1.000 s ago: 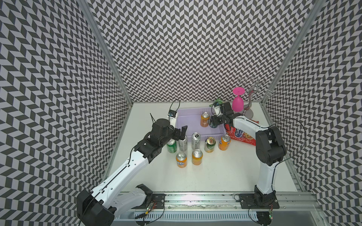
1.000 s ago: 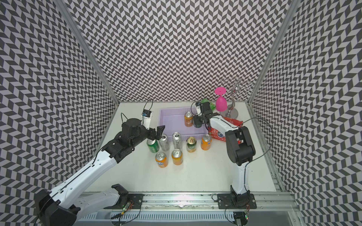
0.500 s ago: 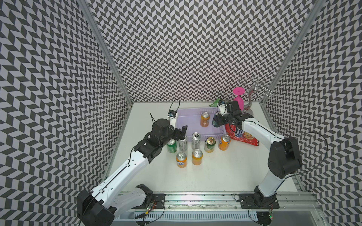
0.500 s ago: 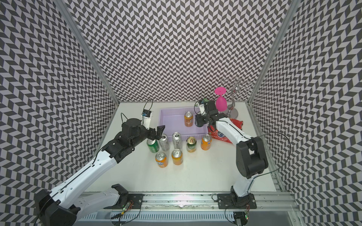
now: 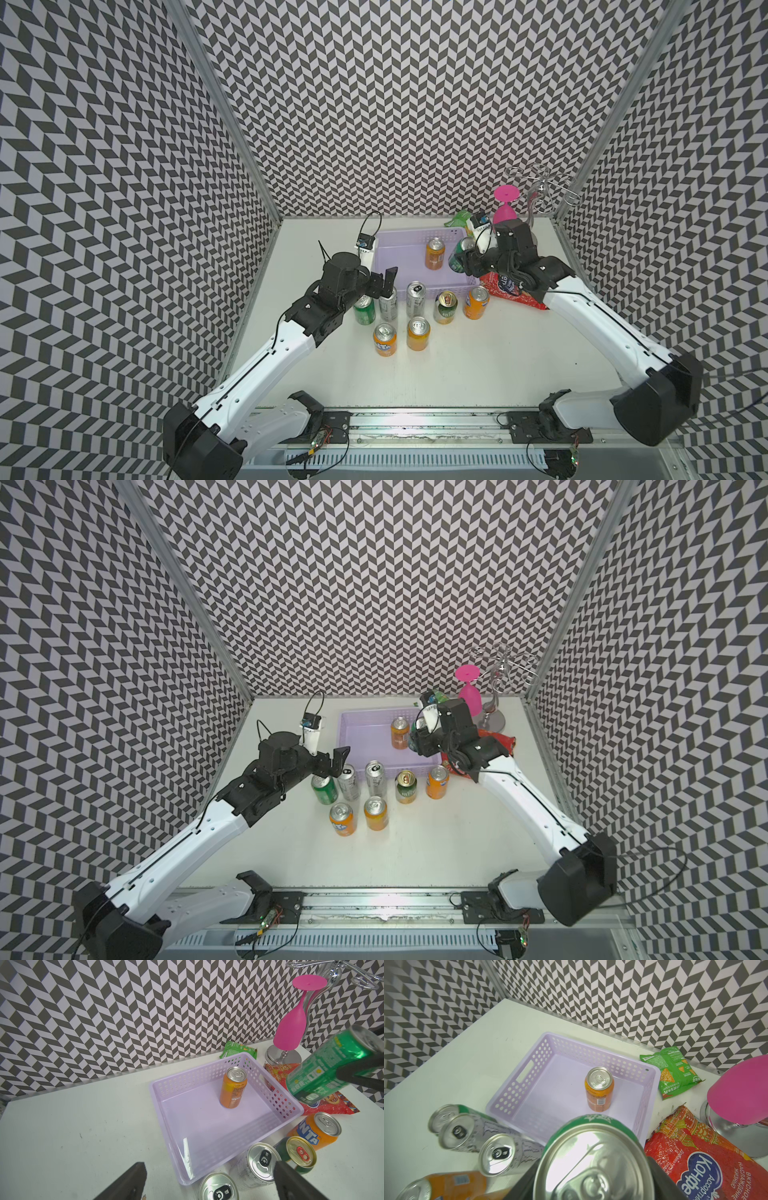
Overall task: Take out the drinks from the basket
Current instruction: Pick up the drink from the basket.
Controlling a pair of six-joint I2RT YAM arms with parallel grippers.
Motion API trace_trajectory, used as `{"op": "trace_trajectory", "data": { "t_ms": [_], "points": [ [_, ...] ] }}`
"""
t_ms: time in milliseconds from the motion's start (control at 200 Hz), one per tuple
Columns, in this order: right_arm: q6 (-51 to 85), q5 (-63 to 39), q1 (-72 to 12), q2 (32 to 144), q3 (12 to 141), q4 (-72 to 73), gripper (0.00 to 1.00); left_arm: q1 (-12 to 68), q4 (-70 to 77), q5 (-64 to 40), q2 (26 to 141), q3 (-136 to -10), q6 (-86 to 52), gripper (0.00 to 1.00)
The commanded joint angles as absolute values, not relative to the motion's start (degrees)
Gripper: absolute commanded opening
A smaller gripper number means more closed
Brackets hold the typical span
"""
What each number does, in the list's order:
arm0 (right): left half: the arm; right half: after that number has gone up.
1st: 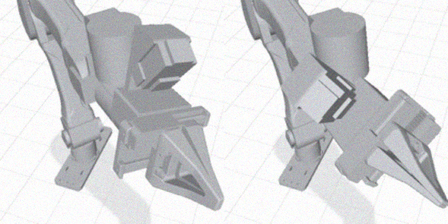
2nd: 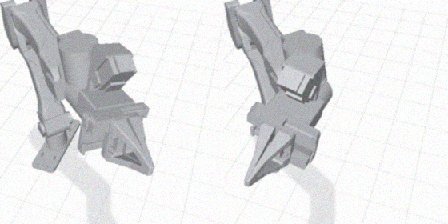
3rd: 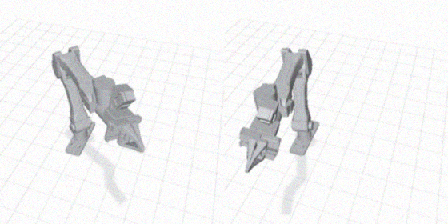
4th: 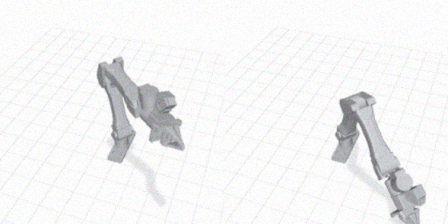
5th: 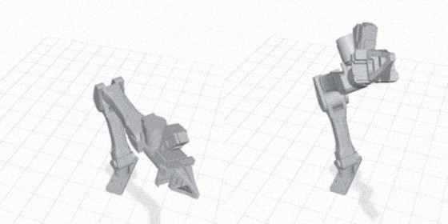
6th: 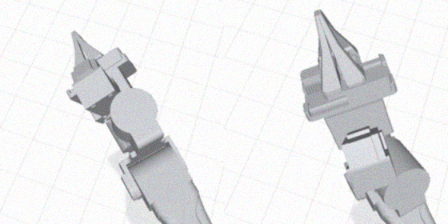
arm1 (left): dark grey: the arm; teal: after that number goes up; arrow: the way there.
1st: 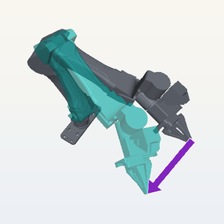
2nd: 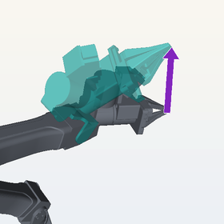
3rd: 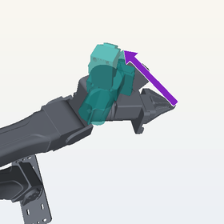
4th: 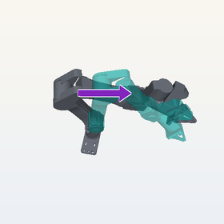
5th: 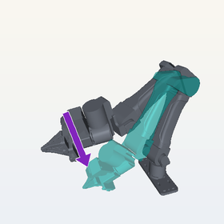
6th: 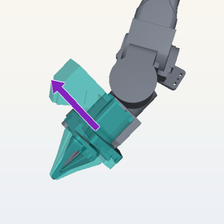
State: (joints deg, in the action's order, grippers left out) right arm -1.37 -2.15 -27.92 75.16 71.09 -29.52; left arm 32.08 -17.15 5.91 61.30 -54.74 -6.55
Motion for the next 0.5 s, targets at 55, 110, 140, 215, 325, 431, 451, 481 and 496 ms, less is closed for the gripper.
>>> {"op": "trace_trajectory", "data": {
  "t_ms": [55,110,140,215,325,431,451,481,496],
  "points": [
    [1.16,-0.27,-30.57,67.02,69.50,-26.89,0.51,31.53,-15.51,5.89,61.51,-54.36,-6.54,0.99],
    [1.64,-0.32,-31.46,65.42,68.92,-27.94,0.51,31.48,-15.48,5.98,61.48,-54.32,-6.43,0.99],
    [1.95,-0.36,-31.95,64.54,68.66,-28.62,0.51,31.47,-15.47,6.06,61.44,-54.39,-6.46,0.99],
    [2.71,-1.00,-33.28,62.64,67.82,-30.25,0.51,31.39,-15.42,6.06,61.55,-54.37,-6.43,0.99],
    [4.25,-0.25,-35.58,60.21,66.53,-32.56,0.51,31.26,-15.47,6.06,61.52,-54.36,-6.47,0.99],
    [6.31,0.15,-37.44,58.05,64.67,-33.89,0.51,31.18,-15.47,6.15,61.33,-54.31,-6.46,0.99],
    [6.60,0.17,-37.79,57.72,64.28,-34.07,0.51,31.13,-15.47,6.15,61.34,-54.32,-6.45,0.99],
    [7.01,0.42,-38.30,57.21,63.82,-34.42,0.51,31.14,-15.44,6.15,61.28,-54.35,-6.43,0.99],
    [7.34,0.56,-38.48,57.00,63.57,-34.57,0.51,31.14,-15.45,6.16,61.26,-54.32,-6.47,0.99]
  ]
}}
